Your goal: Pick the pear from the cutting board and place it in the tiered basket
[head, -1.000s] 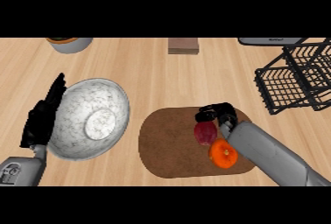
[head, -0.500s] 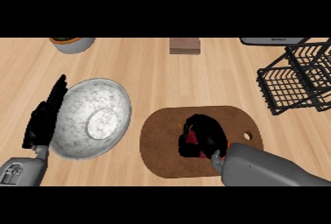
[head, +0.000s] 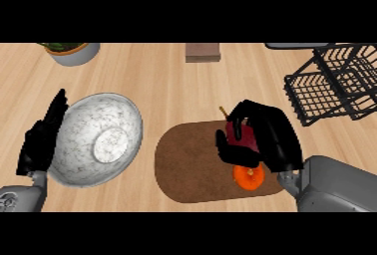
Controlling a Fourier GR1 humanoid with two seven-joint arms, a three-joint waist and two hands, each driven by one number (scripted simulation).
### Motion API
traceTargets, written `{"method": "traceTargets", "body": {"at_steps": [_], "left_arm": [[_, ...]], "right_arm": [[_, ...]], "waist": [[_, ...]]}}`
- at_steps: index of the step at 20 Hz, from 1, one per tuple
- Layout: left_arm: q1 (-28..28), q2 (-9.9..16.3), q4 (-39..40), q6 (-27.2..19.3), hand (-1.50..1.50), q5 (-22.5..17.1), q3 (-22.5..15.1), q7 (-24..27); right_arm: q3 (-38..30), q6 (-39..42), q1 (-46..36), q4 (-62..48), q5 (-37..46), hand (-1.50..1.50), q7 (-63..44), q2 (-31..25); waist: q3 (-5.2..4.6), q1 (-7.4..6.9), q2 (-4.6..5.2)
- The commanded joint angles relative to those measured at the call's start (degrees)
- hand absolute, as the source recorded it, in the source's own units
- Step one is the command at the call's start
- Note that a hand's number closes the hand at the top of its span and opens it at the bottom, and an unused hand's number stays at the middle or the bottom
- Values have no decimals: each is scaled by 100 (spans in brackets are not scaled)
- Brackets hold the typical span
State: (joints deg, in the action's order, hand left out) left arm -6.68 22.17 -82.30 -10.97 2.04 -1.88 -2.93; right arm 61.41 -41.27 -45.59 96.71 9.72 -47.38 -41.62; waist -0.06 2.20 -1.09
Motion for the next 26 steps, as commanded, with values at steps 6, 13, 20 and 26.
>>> {"method": "traceTargets", "body": {"at_steps": [6, 13, 20, 26], "left_arm": [[215, -317, -90, -204, 0, 221, -158, 136], [94, -130, -403, 79, 0, 202, -19, -124], [-237, -342, 344, 137, 0, 303, 74, 232], [-80, -279, 105, 243, 0, 353, 16, 230]], "right_arm": [[-1540, 377, -13, 1439, 451, 150, -834, -1946], [-2813, 1328, 495, 1406, -703, 150, -47, -2411], [-3385, 2172, 652, 126, -517, 150, 1263, -1903], [-3125, 2264, 555, -903, 763, 150, 1349, -2105]], "waist": [[1, -60, 53], [9, -205, 95], [5, -243, 123], [2, -295, 127]]}}
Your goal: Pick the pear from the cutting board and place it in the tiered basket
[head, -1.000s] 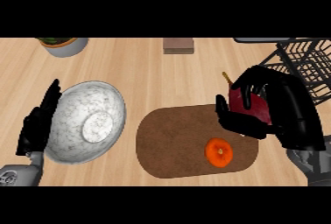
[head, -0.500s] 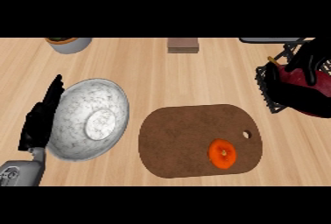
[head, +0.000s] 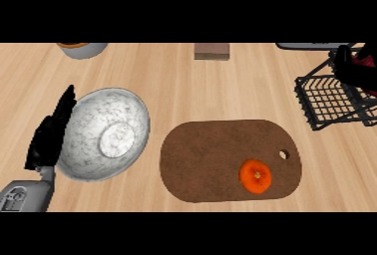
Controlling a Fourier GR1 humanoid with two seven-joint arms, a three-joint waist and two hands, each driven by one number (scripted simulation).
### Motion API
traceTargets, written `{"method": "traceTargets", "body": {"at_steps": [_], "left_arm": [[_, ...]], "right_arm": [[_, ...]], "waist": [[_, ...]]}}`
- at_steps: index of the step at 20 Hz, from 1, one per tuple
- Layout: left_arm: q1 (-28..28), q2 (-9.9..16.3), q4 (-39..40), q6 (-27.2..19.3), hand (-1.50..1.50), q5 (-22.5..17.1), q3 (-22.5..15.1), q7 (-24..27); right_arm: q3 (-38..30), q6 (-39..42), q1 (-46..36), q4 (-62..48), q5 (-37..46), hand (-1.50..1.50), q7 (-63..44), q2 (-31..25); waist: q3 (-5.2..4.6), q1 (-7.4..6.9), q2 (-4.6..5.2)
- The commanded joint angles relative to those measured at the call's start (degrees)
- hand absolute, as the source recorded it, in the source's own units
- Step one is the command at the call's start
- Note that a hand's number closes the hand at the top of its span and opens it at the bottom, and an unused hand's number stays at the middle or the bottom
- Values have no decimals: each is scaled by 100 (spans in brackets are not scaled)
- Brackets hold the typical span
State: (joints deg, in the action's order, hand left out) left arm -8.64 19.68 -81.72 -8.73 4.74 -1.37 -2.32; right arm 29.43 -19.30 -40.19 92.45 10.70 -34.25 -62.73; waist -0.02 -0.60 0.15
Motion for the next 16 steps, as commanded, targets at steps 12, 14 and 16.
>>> {"method": "traceTargets", "body": {"at_steps": [12, 14, 16], "left_arm": [[133, -246, -250, 16, 0, 192, -32, -104], [-301, -132, 21, 140, 0, 172, 116, -168], [-11, -146, 78, 173, 0, 121, 198, 93]], "right_arm": [[-855, 825, -445, -3265, 1113, 150, 2536, 485], [-865, 1020, -602, -3434, 1290, 150, 2649, 751], [-1164, 1179, -458, -3651, 997, 150, 3137, 719]], "waist": [[4, -51, 4], [2, -38, 11], [2, -18, 5]]}}
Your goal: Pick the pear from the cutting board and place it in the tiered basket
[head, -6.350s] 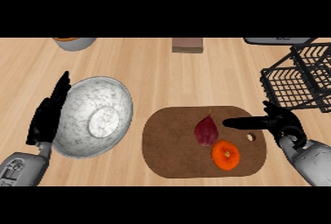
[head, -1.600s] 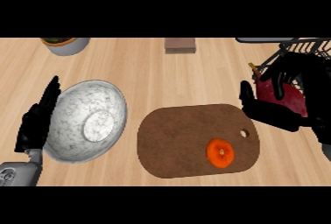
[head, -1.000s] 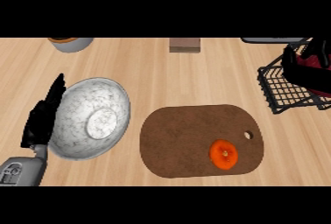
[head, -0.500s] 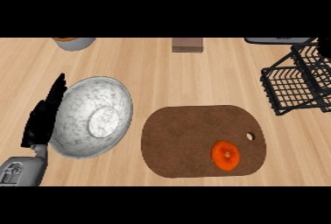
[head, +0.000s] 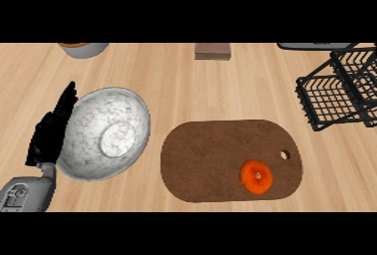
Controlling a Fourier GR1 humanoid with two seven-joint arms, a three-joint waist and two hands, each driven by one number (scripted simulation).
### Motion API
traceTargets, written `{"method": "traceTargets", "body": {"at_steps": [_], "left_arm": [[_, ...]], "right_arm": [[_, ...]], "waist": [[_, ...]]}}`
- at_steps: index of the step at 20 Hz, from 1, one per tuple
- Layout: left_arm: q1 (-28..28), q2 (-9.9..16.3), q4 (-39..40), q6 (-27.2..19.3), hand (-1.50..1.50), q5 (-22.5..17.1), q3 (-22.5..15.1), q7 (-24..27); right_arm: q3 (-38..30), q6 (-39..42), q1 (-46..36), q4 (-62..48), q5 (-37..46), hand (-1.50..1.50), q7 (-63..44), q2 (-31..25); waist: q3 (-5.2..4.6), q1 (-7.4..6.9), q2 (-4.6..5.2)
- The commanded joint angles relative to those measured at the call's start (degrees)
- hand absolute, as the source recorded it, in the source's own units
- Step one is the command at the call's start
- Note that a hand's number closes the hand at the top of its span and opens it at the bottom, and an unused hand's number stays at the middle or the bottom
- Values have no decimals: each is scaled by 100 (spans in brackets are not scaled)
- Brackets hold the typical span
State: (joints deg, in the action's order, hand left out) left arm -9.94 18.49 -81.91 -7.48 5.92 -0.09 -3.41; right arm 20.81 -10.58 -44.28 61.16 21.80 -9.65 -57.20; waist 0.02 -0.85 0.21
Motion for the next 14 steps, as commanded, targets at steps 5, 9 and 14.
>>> {"method": "traceTargets", "body": {"at_steps": [5, 9, 14], "left_arm": [[53, 39, -50, 199, 0, -40, 157, 128], [128, -96, -159, 85, 0, 43, 28, -70], [89, -172, -494, 44, 0, 136, -52, -314]], "right_arm": [[-443, 422, -226, -1538, 49, 150, 1151, 781], [-954, 963, 15, -1866, -857, 150, 906, 984], [-1203, 1143, -169, -2406, -705, -150, 1471, 809]], "waist": [[-1, -31, 7], [4, -22, 3], [5, -30, -5]]}}
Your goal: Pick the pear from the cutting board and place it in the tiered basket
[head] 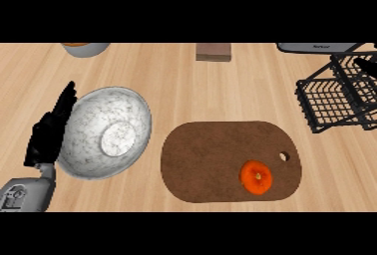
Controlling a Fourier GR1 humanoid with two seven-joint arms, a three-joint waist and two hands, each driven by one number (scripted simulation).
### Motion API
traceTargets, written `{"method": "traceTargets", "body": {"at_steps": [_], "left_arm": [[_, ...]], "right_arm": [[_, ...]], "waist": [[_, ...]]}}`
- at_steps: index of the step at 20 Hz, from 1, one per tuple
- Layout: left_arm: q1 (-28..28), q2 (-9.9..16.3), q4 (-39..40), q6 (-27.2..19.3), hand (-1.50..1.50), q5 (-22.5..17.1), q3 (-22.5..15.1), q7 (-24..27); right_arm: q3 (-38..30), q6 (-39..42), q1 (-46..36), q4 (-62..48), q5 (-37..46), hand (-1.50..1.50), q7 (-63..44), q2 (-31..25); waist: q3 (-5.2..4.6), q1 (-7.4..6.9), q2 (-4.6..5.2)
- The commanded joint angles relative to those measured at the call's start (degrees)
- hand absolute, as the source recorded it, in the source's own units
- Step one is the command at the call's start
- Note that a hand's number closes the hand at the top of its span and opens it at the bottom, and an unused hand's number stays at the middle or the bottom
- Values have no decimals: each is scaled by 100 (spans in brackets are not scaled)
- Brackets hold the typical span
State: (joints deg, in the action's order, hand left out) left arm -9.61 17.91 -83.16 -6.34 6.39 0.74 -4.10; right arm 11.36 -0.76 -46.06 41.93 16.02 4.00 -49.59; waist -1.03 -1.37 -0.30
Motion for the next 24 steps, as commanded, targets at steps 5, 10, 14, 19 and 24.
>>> {"method": "traceTargets", "body": {"at_steps": [5, 10, 14, 19, 24], "left_arm": [[-13, 30, -364, -2, 0, 83, 17, -352], [168, -68, -184, 40, 0, 86, 47, -64], [150, -134, -148, 32, 0, 140, 7, -89], [-21, -154, 43, -17, 0, 146, 139, -43], [73, -31, 3, 100, 0, 94, 266, 30]], "right_arm": [[-838, -163, 276, -363, -571, -150, 489, 203], [-1321, -470, 152, -213, -761, -150, 462, 237], [-1803, 107, 128, -304, -1064, -150, 279, -584], [-2283, 913, 481, -801, -1503, -150, 217, -1044], [-2761, 1695, 1276, -1433, -1792, -150, 1024, -1660]], "waist": [[109, 112, 29], [104, 103, 33], [102, 150, 22], [105, 185, 31], [111, 225, 32]]}}
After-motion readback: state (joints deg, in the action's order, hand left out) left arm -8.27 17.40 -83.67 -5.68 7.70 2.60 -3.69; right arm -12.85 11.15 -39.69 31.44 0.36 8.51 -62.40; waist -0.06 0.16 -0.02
